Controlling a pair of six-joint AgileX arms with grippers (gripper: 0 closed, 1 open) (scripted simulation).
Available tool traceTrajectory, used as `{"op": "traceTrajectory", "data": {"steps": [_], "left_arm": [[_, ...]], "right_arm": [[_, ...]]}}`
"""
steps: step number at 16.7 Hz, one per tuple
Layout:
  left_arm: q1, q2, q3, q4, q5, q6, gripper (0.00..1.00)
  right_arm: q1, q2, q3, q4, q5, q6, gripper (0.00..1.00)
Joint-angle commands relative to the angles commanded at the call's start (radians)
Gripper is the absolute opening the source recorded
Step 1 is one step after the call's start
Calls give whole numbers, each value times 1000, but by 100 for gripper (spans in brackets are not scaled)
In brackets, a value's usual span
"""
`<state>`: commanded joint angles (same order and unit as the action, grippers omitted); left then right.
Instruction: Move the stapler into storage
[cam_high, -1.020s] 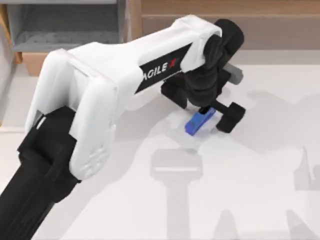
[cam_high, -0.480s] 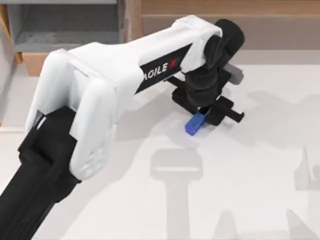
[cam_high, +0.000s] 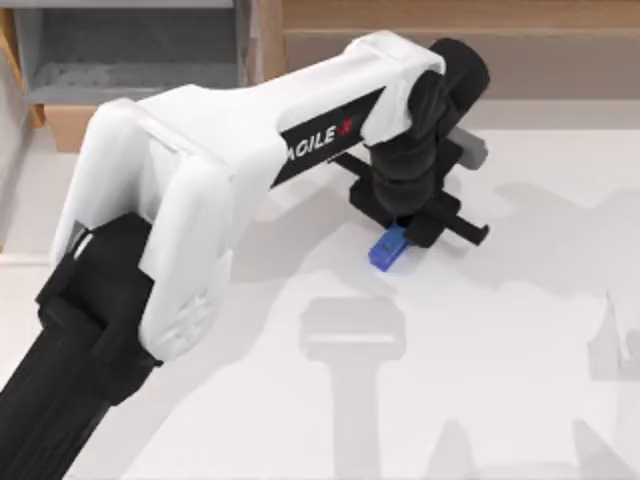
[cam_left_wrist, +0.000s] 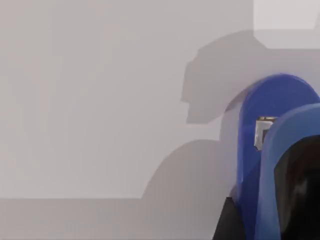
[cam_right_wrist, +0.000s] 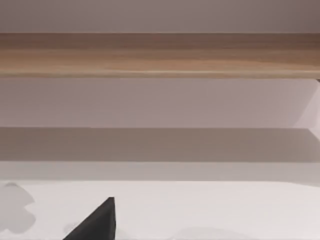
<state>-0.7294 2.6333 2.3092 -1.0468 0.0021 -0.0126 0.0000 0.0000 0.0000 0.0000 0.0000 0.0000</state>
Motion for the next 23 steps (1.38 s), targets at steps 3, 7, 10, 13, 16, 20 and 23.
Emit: {"op": "traceTrajectory", "data": {"steps": [3,7,10,13,16,20,23], "left_arm": [[0,0,0,0,0,0,0],[1,-3,40,-41,1,0,0],[1,-6,103,-108,1,0,0],[2,-8,108,-114,1,0,0],[6,-16,112,-109,4,10,0],[54,-153,160,-93,40,118,0],[128,-321,188,-100,75,231,0]], "right_arm": [[0,0,0,0,0,0,100],[0,0,0,0,0,0,100],[0,0,0,0,0,0,100],[0,0,0,0,0,0,100],[0,0,0,0,0,0,100],[0,0,0,0,0,0,100],[0,0,0,0,0,0,100]]}}
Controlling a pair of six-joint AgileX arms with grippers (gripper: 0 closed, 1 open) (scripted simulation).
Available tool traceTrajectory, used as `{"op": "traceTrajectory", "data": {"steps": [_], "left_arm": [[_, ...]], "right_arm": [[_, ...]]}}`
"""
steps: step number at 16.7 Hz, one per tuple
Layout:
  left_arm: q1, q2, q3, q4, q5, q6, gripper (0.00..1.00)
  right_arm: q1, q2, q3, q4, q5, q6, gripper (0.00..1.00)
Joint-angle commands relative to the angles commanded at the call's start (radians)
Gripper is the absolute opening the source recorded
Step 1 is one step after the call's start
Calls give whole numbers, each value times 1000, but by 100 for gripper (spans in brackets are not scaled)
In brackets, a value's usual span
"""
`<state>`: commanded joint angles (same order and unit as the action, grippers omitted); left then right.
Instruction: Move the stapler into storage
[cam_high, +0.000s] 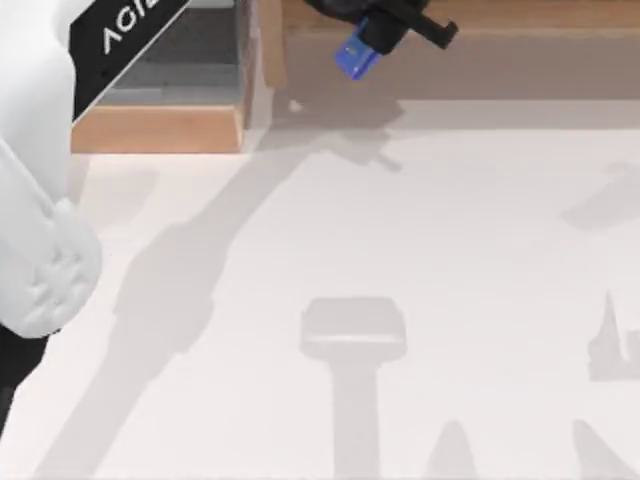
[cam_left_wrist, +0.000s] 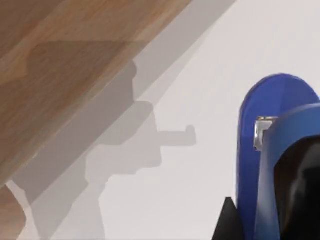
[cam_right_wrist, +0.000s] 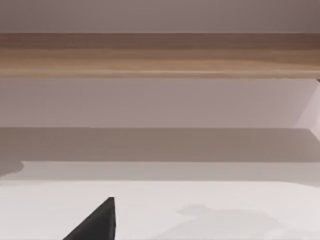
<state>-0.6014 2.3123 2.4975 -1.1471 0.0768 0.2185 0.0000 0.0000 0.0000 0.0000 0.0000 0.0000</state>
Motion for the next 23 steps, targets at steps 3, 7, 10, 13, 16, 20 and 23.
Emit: {"op": "traceTrajectory", "data": {"steps": [3,7,10,13,16,20,23], "left_arm": [[118,-156,-9,-21,23,112,0],[353,-256,-94,-33,26,229,0],[551,-253,-195,-20,13,279,0],[734,-206,-294,16,-4,289,0],[870,-121,-379,76,-15,259,0],[947,10,-467,149,-13,192,0],[955,44,-514,143,-13,161,0]], "right_arm": [[0,0,0,0,0,0,100],[0,0,0,0,0,0,100],[0,0,0,0,0,0,100],[0,0,0,0,0,0,100],[0,0,0,0,0,0,100],[0,0,0,0,0,0,100],[0,0,0,0,0,0,100]]}}
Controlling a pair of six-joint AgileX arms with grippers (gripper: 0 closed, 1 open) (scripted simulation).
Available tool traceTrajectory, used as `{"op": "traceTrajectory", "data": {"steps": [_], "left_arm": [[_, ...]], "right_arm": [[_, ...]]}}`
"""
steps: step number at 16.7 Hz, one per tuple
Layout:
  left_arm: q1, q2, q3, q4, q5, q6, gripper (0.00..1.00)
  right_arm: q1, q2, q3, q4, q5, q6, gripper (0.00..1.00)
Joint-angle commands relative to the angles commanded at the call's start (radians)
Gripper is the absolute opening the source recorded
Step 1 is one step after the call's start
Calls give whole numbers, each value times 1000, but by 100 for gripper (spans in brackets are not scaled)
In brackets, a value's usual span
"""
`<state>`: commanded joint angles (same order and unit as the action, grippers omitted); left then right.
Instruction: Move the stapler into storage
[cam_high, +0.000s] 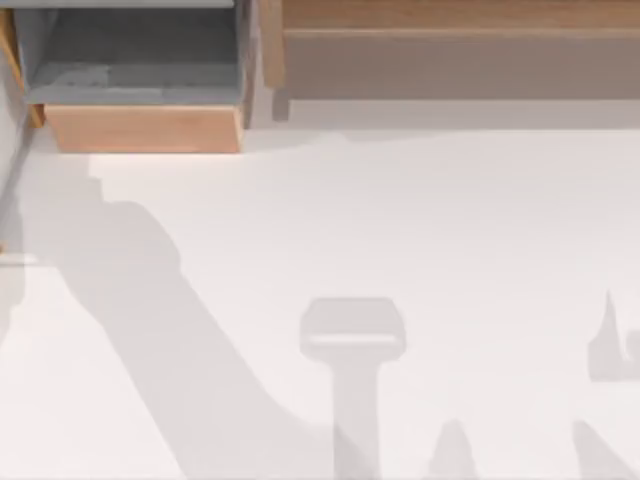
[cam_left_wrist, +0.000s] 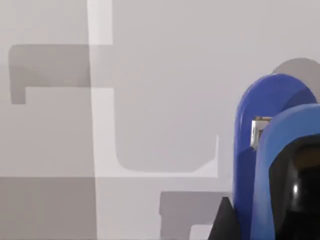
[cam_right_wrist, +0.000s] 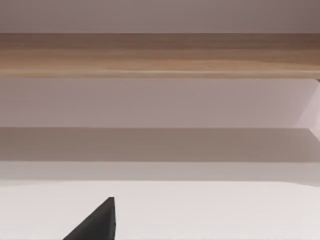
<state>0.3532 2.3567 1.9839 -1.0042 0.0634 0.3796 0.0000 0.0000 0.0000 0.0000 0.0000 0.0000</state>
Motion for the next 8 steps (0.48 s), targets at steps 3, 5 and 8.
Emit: {"op": "traceTrajectory", "data": {"steps": [3,5,8], "left_arm": [[0,0,0,0,0,0,0],[-5,0,0,0,0,3,0],[-11,-33,28,30,-7,13,0]], "right_arm": [[0,0,0,0,0,0,100],[0,0,0,0,0,0,100],[0,0,0,0,0,0,100]]}}
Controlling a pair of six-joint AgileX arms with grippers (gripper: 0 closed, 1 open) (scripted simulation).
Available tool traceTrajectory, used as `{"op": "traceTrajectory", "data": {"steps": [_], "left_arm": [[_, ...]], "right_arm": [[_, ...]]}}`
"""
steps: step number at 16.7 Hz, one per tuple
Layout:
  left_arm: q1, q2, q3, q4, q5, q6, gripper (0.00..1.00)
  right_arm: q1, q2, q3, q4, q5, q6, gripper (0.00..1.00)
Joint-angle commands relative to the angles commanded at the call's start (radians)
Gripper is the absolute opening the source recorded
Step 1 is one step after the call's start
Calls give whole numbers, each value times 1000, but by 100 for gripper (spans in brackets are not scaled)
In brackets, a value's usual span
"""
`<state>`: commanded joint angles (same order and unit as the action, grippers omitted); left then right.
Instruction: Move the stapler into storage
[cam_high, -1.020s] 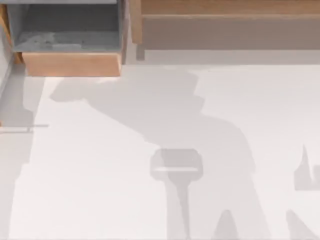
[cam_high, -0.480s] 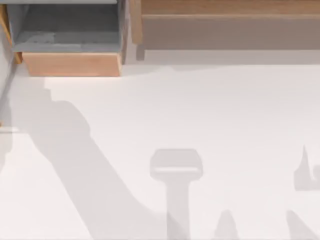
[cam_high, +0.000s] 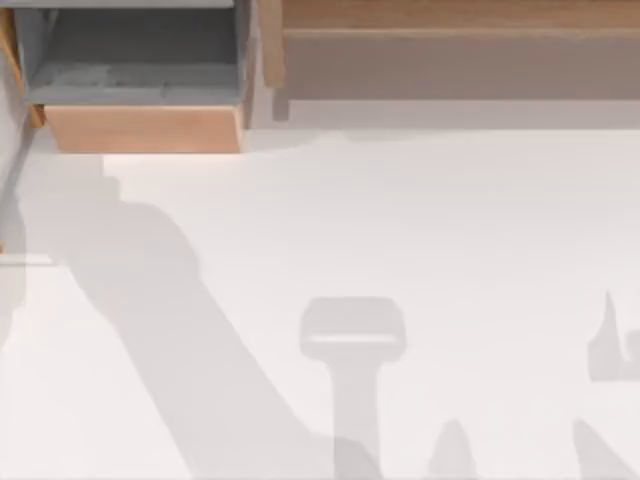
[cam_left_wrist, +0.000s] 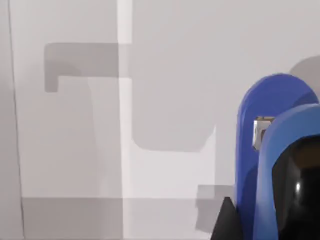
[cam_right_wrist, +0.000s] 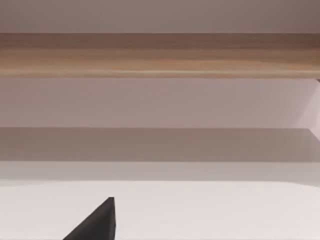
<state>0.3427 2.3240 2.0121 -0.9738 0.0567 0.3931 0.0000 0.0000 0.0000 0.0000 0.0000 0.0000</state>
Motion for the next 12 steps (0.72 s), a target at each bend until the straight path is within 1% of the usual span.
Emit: {"op": "traceTrajectory", "data": {"steps": [5,7,10,12], "left_arm": [[44,-210,94,117,-69,33,0],[50,-258,120,142,-80,43,0],[45,-251,113,144,-70,44,0],[40,-194,80,120,-53,33,0]], "right_arm": [[0,0,0,0,0,0,100],[0,0,0,0,0,0,100],[0,0,0,0,0,0,100],[0,0,0,0,0,0,100]]}}
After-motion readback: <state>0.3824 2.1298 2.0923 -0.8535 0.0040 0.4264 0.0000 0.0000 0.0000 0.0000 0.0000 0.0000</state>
